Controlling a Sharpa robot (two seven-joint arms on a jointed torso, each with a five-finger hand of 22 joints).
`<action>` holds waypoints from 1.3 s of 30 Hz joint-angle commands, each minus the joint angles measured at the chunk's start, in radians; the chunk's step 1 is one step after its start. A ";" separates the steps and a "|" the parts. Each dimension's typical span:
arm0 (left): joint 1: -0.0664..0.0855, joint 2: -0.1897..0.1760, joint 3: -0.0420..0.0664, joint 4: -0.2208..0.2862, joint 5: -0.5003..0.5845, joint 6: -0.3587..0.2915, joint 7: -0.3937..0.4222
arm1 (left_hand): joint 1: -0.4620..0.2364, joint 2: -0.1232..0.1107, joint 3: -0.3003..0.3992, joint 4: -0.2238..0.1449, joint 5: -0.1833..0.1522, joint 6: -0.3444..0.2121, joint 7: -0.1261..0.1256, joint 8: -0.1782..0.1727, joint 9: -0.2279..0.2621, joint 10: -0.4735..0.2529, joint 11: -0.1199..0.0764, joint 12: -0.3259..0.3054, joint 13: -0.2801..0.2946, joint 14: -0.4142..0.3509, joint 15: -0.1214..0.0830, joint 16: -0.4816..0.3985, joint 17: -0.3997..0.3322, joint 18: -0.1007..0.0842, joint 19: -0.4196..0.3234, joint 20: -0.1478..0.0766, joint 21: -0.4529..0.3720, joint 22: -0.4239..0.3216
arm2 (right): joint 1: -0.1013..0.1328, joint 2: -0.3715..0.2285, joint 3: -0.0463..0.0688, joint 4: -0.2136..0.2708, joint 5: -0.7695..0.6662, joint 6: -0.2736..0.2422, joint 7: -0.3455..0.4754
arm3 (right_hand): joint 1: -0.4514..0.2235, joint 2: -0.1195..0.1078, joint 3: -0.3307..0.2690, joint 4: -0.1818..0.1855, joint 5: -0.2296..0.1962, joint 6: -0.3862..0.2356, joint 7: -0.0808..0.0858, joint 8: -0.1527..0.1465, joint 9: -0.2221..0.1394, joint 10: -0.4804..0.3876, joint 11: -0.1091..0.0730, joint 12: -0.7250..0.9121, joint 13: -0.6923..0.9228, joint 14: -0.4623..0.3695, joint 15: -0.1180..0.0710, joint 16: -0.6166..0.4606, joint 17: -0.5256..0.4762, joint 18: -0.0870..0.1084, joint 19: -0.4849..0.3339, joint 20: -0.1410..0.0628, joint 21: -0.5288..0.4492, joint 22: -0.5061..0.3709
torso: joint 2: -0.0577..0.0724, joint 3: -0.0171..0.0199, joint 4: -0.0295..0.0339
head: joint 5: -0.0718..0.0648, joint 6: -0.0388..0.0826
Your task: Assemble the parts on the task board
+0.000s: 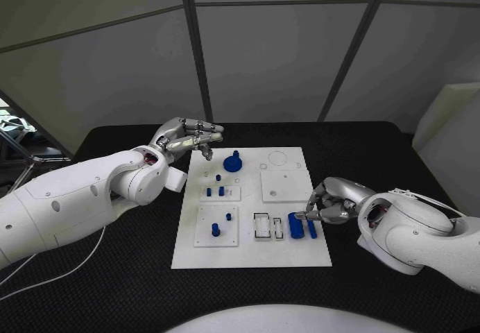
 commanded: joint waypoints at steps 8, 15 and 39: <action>0.001 -0.006 0.001 0.007 0.004 0.006 0.004 | -0.002 0.011 -0.003 0.000 0.004 -0.005 0.001 0.001 0.000 -0.004 -0.001 0.007 -0.001 -0.001 0.002 -0.003 -0.002 -0.004 -0.005 0.004 -0.004 -0.001 | -0.038 0.025 0.000 -0.005 -0.044 0.029 -0.069 | 0.001 0.009 -0.010 0.000 0.015 -0.015 -0.001 0.015 0.013 0.043 0.005 0.003 0.149 0.101 0.000 0.008 0.246 -0.019 0.008 0.002 0.006 0.005 | 0.001 0.0001 -0.0008 | 0.004 -0.007; 0.001 -0.007 0.001 0.006 0.004 0.006 0.004 | -0.002 0.011 -0.003 0.000 0.004 -0.005 0.001 0.001 0.000 -0.004 -0.001 0.007 -0.001 -0.001 0.002 -0.003 -0.002 -0.004 -0.005 0.004 -0.004 -0.001 | -0.050 0.043 0.000 -0.008 -0.061 0.025 -0.064 | 0.018 0.013 -0.014 -0.003 0.020 -0.020 -0.002 0.027 0.027 0.044 0.005 0.004 0.153 0.101 -0.001 0.009 0.248 -0.019 0.009 0.002 0.008 0.008 | 0.001 0.0003 -0.0001 | 0.007 -0.007; 0.001 -0.012 0.001 0.008 0.004 0.007 0.002 | -0.002 0.011 -0.004 0.001 0.004 -0.005 0.001 0.001 0.000 -0.005 -0.001 0.008 -0.001 -0.002 0.002 -0.003 -0.003 -0.004 -0.005 0.004 -0.004 -0.001 | -0.074 0.107 0.000 -0.061 -0.068 0.044 -0.074 | 0.073 0.045 -0.035 -0.008 0.119 -0.045 -0.006 0.080 0.088 0.045 0.001 0.003 0.161 0.102 -0.003 0.011 0.252 -0.020 0.010 0.000 0.011 0.015 | 0.003 -0.0001 0.0012 | 0.008 -0.009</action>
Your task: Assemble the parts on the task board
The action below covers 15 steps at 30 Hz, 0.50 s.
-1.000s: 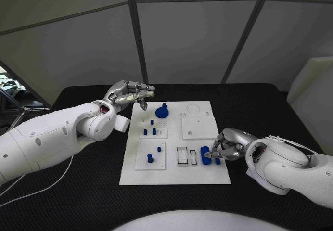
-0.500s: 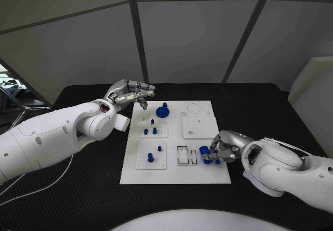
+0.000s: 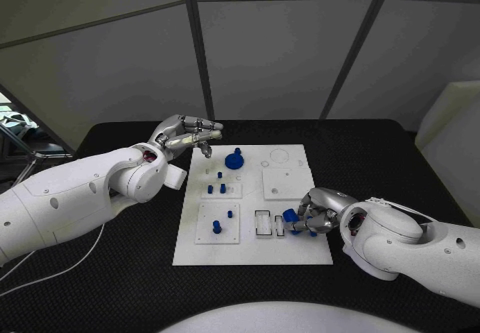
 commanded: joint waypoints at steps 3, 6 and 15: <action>0.001 -0.003 0.001 0.004 0.004 0.006 0.003 | -0.002 0.011 -0.004 0.001 0.004 -0.005 0.001 0.001 0.000 -0.005 -0.002 0.003 -0.002 -0.001 0.002 -0.003 -0.001 -0.004 -0.005 0.004 -0.004 -0.002 | -0.009 0.005 -0.006 -0.012 -0.004 0.001 -0.011 | 0.027 0.015 -0.006 -0.004 0.034 0.001 -0.004 0.015 0.014 0.050 -0.002 0.008 0.168 0.102 -0.006 0.004 0.254 -0.021 0.010 -0.005 0.008 0.007 | 0.000 -0.0007 -0.0005 | 0.001 -0.001; 0.001 -0.005 0.001 0.005 0.004 0.007 0.002 | -0.002 0.011 -0.004 0.001 0.004 -0.005 0.001 0.001 0.000 -0.005 -0.002 0.003 -0.002 -0.001 0.002 -0.003 -0.001 -0.004 -0.005 0.004 -0.004 -0.002 | -0.010 0.005 -0.006 -0.009 -0.008 -0.024 -0.010 | 0.036 0.022 -0.008 -0.004 0.058 0.003 -0.008 0.025 0.026 0.054 -0.006 0.011 0.173 0.103 -0.009 0.005 0.256 -0.022 0.012 -0.007 0.011 0.011 | -0.001 -0.0012 -0.0027 | 0.002 -0.002; 0.001 -0.005 0.001 0.004 0.004 0.010 0.001 | -0.002 0.011 -0.004 0.001 0.004 -0.005 0.001 0.001 0.000 -0.005 -0.002 0.003 -0.002 -0.001 0.002 -0.003 -0.001 -0.004 -0.005 0.004 -0.004 -0.002 | -0.010 -0.012 -0.006 0.039 0.022 -0.177 0.028 | 0.056 0.032 -0.013 -0.005 0.123 0.009 -0.017 0.043 0.051 0.071 -0.014 0.032 0.199 0.104 -0.015 0.008 0.263 -0.025 0.020 -0.013 0.021 0.025 | -0.002 0.0000 -0.0009 | -0.002 0.003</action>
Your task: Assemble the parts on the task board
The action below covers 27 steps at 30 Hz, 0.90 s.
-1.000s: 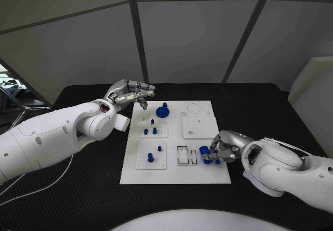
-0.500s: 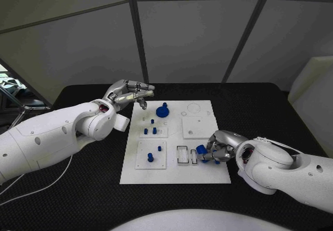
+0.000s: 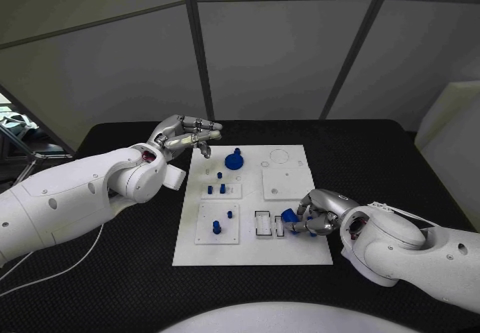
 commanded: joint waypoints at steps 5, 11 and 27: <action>0.001 0.002 0.001 0.001 0.004 0.012 0.001 | -0.002 0.012 -0.004 0.001 0.004 -0.006 0.001 0.002 0.000 -0.006 -0.002 0.004 -0.002 -0.002 0.002 -0.003 -0.002 -0.004 -0.005 0.004 -0.004 -0.002 | 0.001 -0.012 0.002 0.045 0.074 -0.196 0.064 | 0.003 0.009 -0.009 0.004 0.024 0.009 -0.008 0.011 0.021 0.071 -0.012 0.013 0.207 0.104 -0.011 0.004 0.263 -0.010 0.009 -0.004 0.007 0.007 | 0.000 -0.0010 0.0046 | -0.005 0.009; 0.001 0.002 0.001 0.002 0.004 0.012 0.001 | -0.002 0.012 -0.004 0.001 0.004 -0.006 0.001 0.002 0.000 -0.006 -0.002 0.004 -0.002 -0.002 0.002 -0.003 -0.002 -0.004 -0.005 0.004 -0.004 -0.002 | 0.001 -0.002 0.002 0.059 0.108 -0.224 0.087 | 0.002 0.011 -0.011 0.005 0.032 0.010 -0.010 0.012 0.024 0.072 -0.013 0.014 0.209 0.104 -0.012 0.004 0.263 -0.010 0.009 -0.005 0.007 0.008 | 0.002 -0.0007 0.0033 | -0.004 0.011; 0.001 -0.001 0.001 0.008 0.004 0.016 -0.002 | -0.002 0.012 -0.004 0.001 0.005 -0.006 0.001 0.002 0.000 -0.007 -0.001 0.005 -0.002 -0.002 0.002 -0.003 -0.002 -0.004 -0.005 0.004 -0.005 -0.002 | 0.001 0.091 0.002 -0.003 0.199 -0.044 0.066 | -0.035 0.032 -0.027 0.009 0.034 0.026 -0.016 0.014 0.041 0.069 -0.018 0.007 0.204 0.104 -0.017 0.004 0.263 -0.009 0.006 -0.009 0.003 0.004 | 0.003 -0.0011 0.0042 | 0.005 0.011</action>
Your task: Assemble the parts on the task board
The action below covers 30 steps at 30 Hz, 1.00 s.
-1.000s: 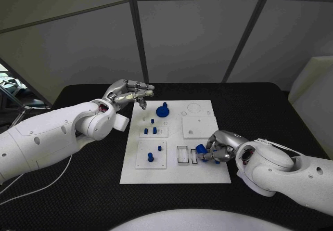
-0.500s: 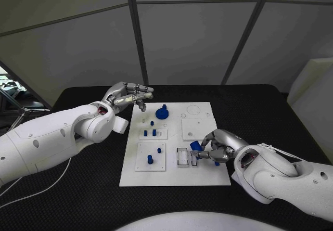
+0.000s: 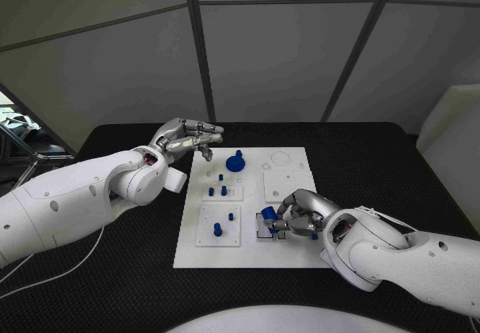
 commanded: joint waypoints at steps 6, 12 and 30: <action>0.001 -0.002 0.001 0.005 0.004 0.011 0.002 | -0.002 0.012 -0.004 0.001 0.005 -0.006 0.001 0.002 0.000 -0.007 -0.002 0.005 -0.001 -0.002 0.002 -0.003 -0.002 -0.004 -0.005 0.004 -0.005 -0.001 | 0.001 0.024 0.001 -0.026 0.060 0.081 -0.019 | -0.052 0.026 -0.026 -0.001 -0.034 0.047 -0.022 -0.001 0.020 0.071 -0.017 -0.001 0.208 0.104 -0.016 0.004 0.263 -0.010 0.005 -0.010 0.003 0.008 | 0.001 0.0006 -0.0034 | 0.006 0.002; 0.001 -0.005 0.001 0.010 0.004 0.009 0.006 | -0.002 0.012 -0.004 0.001 0.005 -0.007 0.001 0.002 0.000 -0.007 -0.001 0.005 -0.001 -0.002 0.002 -0.003 -0.002 -0.004 -0.005 0.004 -0.005 -0.001 | 0.001 0.032 0.001 -0.032 0.064 0.075 -0.024 | -0.069 0.035 -0.034 0.000 -0.042 0.060 -0.028 -0.001 0.031 0.073 -0.021 0.001 0.211 0.104 -0.020 0.004 0.263 -0.011 0.007 -0.014 0.006 0.012 | 0.001 0.0004 -0.0009 | 0.003 0.001; 0.001 -0.006 0.001 0.007 0.004 0.009 0.005 | -0.002 0.012 -0.004 0.001 0.005 -0.007 0.001 0.002 0.000 -0.007 -0.001 0.005 -0.001 -0.002 0.002 -0.003 -0.002 -0.004 -0.005 0.004 -0.005 -0.001 | 0.001 0.041 0.001 -0.040 0.024 0.029 -0.019 | -0.288 0.020 -0.119 0.004 -0.491 0.061 -0.027 -0.029 0.101 0.059 -0.021 -0.033 0.187 0.104 -0.021 0.004 0.263 -0.010 0.003 -0.016 -0.001 0.009 | 0.001 0.0016 -0.0023 | 0.009 0.004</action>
